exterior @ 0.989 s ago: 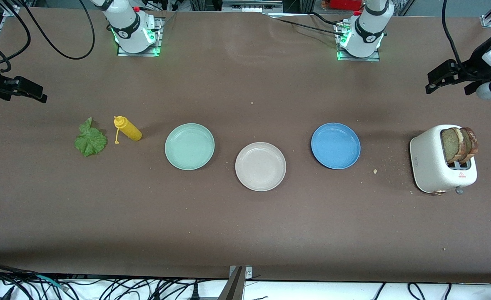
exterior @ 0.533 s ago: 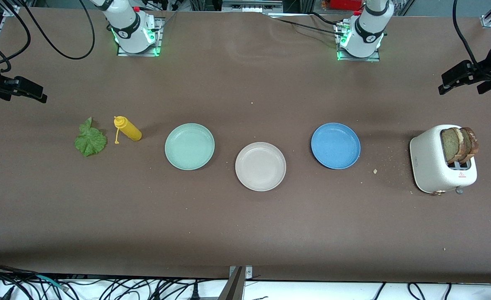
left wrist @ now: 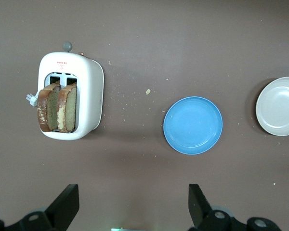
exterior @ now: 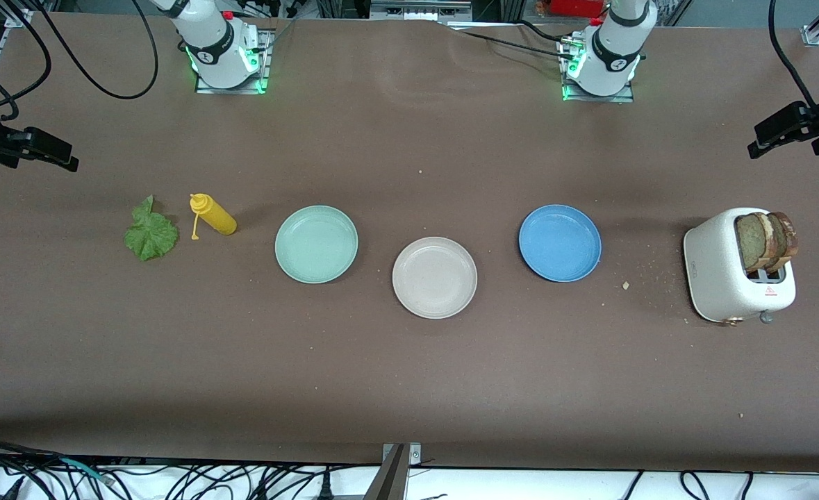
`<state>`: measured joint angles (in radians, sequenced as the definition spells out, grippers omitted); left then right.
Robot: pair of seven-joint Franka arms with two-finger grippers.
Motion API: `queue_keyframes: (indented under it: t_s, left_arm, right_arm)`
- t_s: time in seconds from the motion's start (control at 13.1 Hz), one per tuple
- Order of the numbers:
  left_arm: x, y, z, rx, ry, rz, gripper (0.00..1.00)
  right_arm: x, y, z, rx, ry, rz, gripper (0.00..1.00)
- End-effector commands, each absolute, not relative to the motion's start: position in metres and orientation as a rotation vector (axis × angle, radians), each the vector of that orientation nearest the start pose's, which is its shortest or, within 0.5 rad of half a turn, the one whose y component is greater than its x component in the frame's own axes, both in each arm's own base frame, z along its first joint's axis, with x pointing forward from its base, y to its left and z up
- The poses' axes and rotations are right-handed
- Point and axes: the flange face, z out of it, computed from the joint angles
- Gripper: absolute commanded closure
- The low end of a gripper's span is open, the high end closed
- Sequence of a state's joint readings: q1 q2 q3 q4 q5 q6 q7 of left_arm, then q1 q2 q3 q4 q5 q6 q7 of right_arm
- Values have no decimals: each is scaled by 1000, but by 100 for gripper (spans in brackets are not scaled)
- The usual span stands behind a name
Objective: Make sandwich in beige plate with both arms
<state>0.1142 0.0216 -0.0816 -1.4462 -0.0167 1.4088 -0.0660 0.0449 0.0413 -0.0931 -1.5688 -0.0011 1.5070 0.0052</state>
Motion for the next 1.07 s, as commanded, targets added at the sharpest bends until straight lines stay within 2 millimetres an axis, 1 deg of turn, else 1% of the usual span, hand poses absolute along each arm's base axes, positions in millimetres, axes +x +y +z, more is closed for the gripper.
queue_keyframes:
  t_s: [0.0,0.15,0.99]
  left_arm:
    - [543,19,659,-3124,-142,93,0]
    - [543,25,659,-3124,-159,96,0]
    - [542,28,659,-3126,-168,101,0]
  right_arm:
    - [554,-27,600,-3118,86,162,0]
    - [555,-27,599,-3118,86,164,0]
    - [554,-27,600,-3118,86,162,0]
